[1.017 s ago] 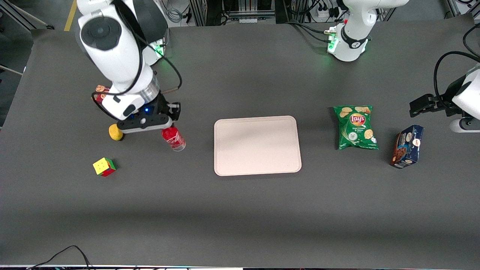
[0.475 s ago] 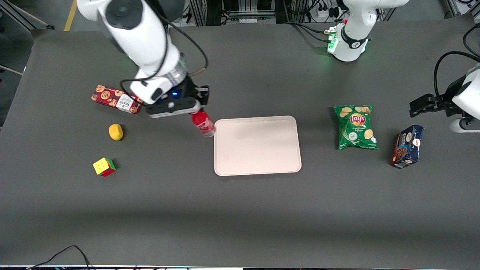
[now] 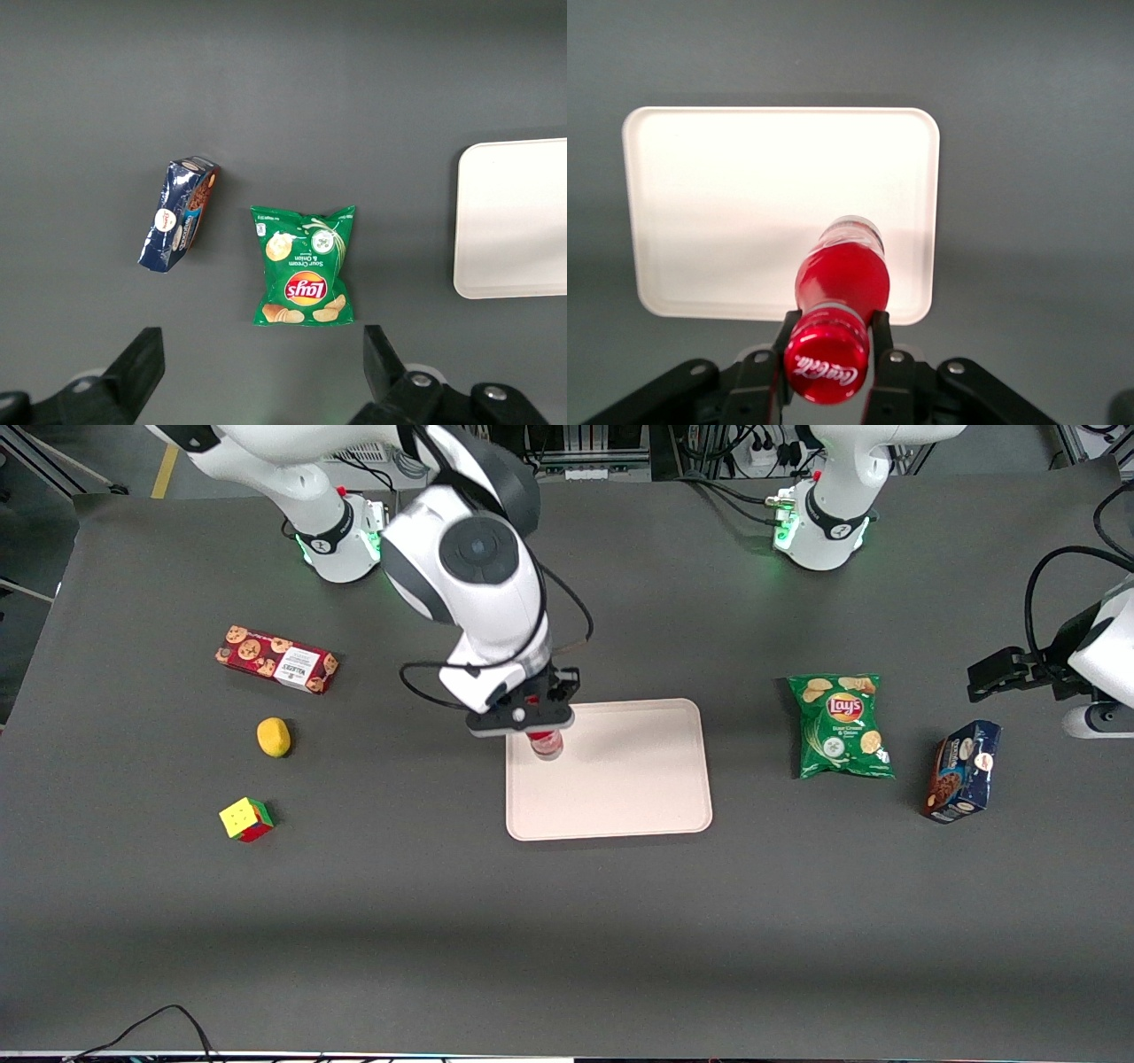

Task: Place coke bottle on tray
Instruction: 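Lower the bottle onto the tray and open the right gripper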

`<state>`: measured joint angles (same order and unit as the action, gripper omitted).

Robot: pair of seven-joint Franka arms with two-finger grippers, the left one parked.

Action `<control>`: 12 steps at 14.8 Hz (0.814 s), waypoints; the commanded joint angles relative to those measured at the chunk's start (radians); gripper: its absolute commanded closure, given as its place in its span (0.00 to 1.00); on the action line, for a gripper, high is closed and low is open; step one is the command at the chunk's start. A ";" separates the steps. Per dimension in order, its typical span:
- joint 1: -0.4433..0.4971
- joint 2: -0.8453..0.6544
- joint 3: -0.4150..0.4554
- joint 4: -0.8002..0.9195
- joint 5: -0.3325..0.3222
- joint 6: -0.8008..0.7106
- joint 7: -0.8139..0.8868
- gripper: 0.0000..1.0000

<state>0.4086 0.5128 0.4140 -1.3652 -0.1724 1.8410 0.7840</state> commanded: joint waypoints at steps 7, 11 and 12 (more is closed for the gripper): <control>-0.057 0.115 -0.012 -0.121 -0.050 0.228 0.021 1.00; -0.060 0.115 -0.018 -0.140 -0.058 0.247 0.021 0.92; -0.060 0.115 -0.018 -0.141 -0.058 0.245 0.023 0.87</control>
<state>0.3529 0.6526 0.3910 -1.4847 -0.2015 2.0718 0.7840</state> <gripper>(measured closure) 0.648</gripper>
